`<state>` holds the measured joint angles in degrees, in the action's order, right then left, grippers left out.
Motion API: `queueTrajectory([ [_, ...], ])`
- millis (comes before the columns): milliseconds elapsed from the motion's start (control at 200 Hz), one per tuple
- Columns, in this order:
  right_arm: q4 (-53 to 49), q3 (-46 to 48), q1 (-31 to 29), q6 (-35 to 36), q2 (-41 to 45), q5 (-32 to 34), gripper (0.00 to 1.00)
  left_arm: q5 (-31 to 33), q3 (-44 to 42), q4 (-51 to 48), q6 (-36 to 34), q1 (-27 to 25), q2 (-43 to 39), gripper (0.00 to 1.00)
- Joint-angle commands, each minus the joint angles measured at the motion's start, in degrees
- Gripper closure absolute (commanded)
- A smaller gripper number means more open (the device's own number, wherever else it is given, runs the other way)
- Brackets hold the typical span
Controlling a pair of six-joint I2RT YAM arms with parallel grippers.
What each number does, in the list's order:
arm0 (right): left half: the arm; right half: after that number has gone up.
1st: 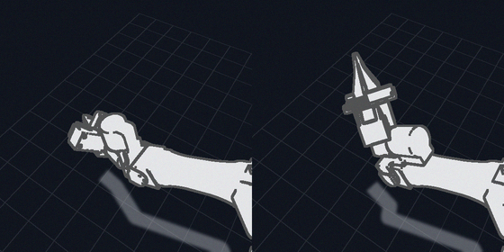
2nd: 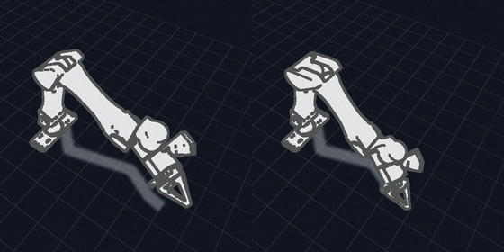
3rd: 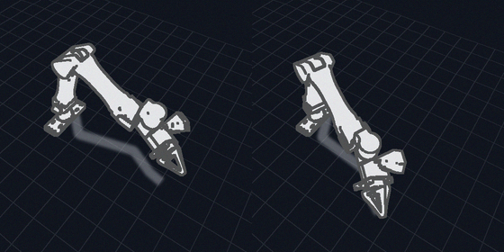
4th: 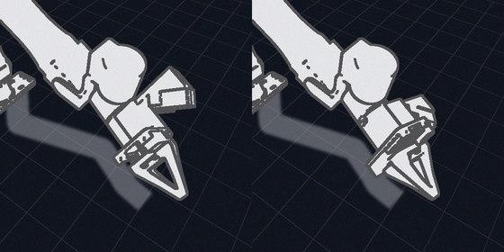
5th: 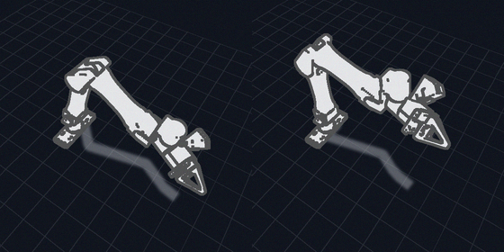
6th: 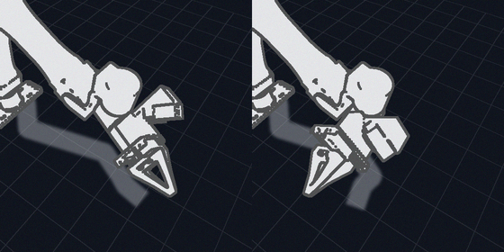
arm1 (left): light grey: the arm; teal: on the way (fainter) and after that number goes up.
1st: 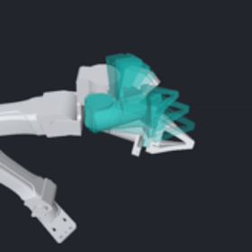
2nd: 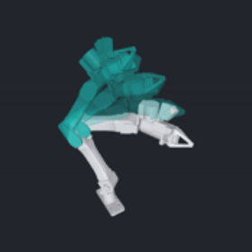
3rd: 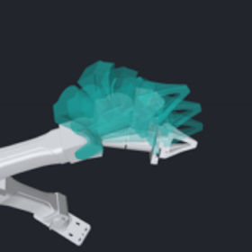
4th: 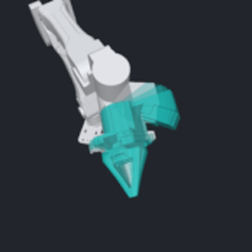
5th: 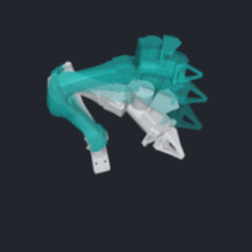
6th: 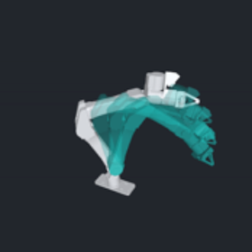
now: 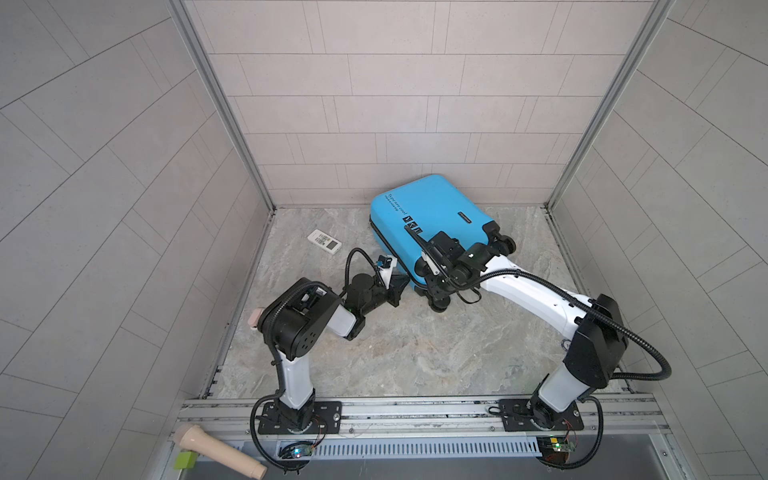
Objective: Pack the luggage
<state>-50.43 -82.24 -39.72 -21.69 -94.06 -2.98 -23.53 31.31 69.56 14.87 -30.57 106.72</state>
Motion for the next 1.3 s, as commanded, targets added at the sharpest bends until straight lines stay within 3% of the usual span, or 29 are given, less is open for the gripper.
queueTrajectory([
  [0, -0.01, -1.30, 0.62, -4.08, 3.77, 2.08, 0.79, 0.47, 1.99, 0.68, -0.26, -0.24, -1.40, 0.98],
  [325, -0.72, -6.65, 0.78, -3.05, 2.42, 2.62, 0.90, -1.43, 1.43, -9.92, -2.46, -0.19, -6.22, 1.00],
  [721, 0.10, -12.86, 0.79, -3.24, -0.67, -0.62, 1.00, -2.75, 0.50, -13.74, -2.55, -1.56, -10.23, 1.00],
  [1111, 3.12, -15.14, 0.79, -5.10, -3.50, -4.45, 1.00, -1.27, 0.95, -18.20, -3.80, -6.20, -14.90, 1.00],
  [1296, 5.44, -12.03, 0.74, -6.57, -3.34, -6.16, 1.00, 0.59, 1.17, -18.21, -3.46, -9.36, -16.46, 1.00],
])
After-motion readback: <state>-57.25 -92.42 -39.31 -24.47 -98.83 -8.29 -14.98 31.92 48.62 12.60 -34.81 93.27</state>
